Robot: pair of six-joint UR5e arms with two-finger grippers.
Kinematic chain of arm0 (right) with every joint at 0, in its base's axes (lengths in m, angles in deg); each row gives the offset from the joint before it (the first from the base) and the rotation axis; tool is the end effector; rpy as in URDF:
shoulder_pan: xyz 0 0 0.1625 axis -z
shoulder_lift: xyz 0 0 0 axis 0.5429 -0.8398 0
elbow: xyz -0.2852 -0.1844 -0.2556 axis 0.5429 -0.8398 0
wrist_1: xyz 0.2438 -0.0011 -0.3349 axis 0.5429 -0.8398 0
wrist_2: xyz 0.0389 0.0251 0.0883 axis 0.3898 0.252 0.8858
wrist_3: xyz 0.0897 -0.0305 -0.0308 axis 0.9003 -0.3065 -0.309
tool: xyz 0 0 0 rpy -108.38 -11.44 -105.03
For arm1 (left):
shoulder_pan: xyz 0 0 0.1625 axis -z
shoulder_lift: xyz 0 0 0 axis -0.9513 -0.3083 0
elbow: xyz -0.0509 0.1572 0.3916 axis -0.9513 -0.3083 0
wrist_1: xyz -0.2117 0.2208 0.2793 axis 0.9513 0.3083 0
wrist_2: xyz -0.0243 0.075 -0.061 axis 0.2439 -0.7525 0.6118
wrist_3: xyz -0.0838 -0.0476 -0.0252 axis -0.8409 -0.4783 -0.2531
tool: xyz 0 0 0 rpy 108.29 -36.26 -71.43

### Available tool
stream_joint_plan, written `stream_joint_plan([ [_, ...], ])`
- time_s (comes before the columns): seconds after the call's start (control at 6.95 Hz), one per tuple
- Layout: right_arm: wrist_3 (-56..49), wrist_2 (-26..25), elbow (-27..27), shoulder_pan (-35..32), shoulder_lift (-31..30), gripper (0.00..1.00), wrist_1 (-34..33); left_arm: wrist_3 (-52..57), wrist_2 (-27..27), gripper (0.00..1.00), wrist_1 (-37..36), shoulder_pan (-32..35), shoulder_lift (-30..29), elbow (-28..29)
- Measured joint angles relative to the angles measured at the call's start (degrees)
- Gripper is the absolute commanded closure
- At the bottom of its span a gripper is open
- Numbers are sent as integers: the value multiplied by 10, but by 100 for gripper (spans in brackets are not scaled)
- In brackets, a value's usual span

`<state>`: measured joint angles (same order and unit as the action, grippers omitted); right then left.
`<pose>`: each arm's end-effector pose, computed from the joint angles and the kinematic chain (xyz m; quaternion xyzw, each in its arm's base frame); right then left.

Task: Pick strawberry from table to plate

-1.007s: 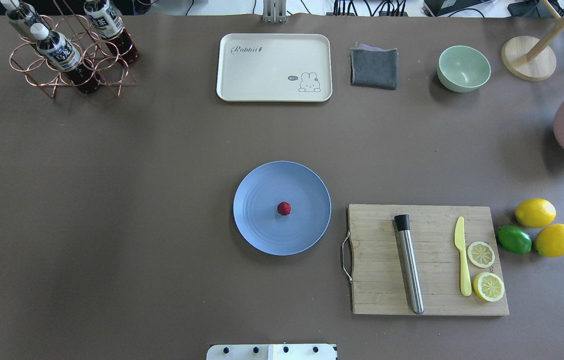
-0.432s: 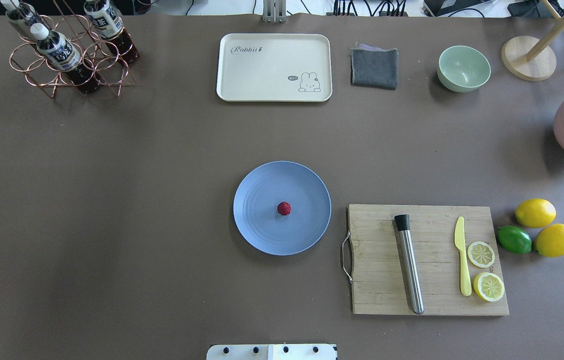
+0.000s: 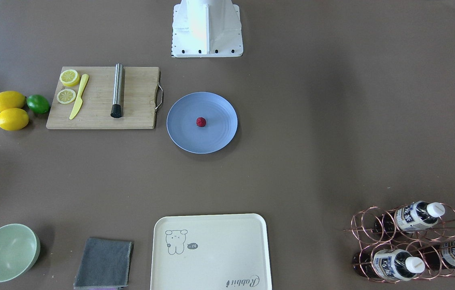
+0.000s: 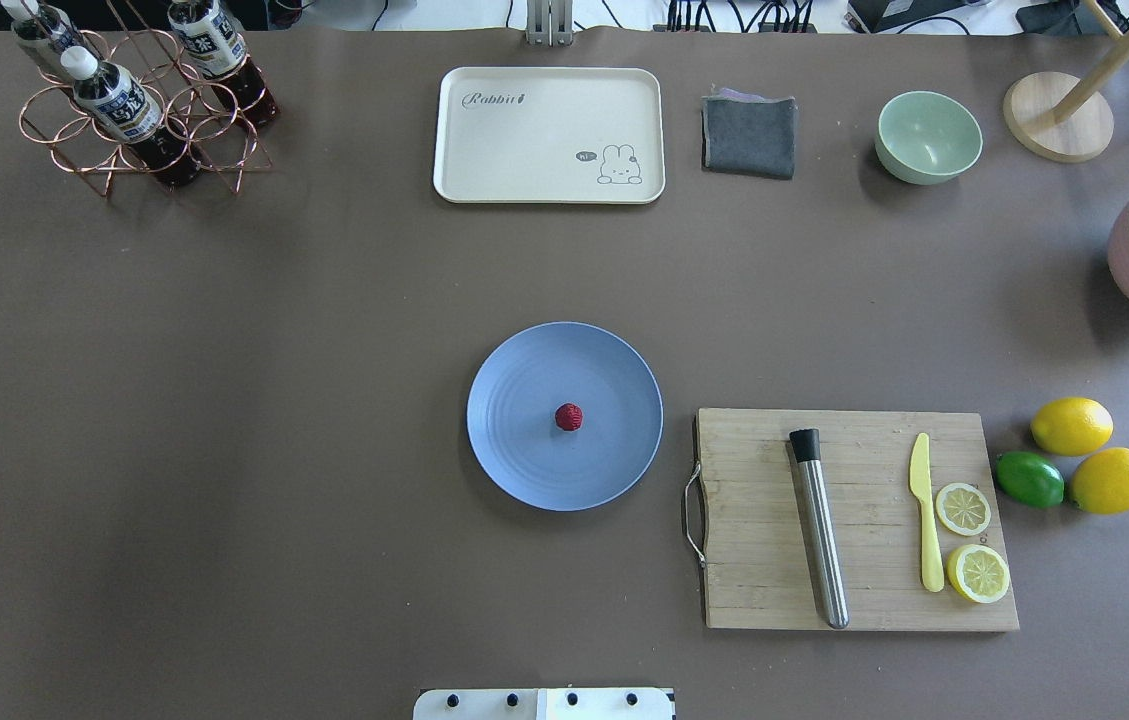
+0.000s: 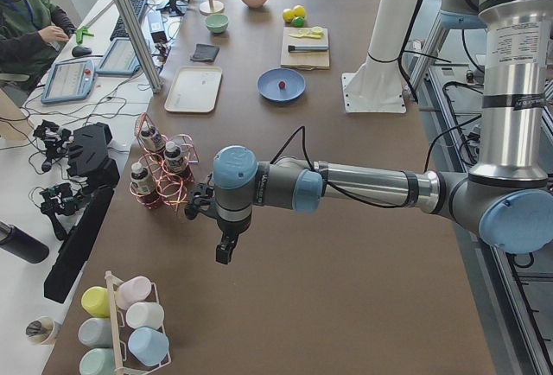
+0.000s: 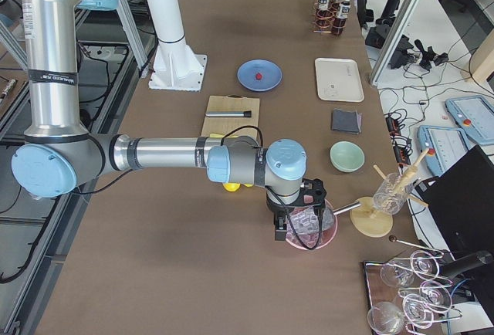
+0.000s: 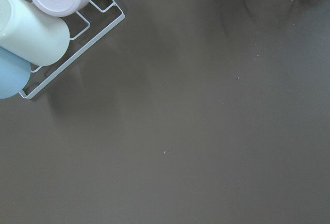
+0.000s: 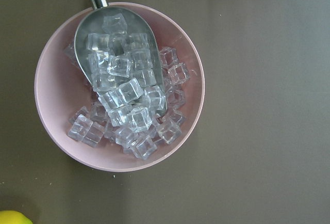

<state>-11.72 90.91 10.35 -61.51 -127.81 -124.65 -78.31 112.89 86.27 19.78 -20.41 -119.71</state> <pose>0.1028 -0.4786 0.6337 0.0234 -0.3629 0.0154 0.9314 -0.0825 -0.4795 0.6080 0.1072 0.3444 0.0944 0.9279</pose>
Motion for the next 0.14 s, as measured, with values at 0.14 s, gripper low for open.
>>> stream_joint_plan([
  [0.14,0,-1,-1,0,-1,0,0,0,0,2,0,-1,0,0],
])
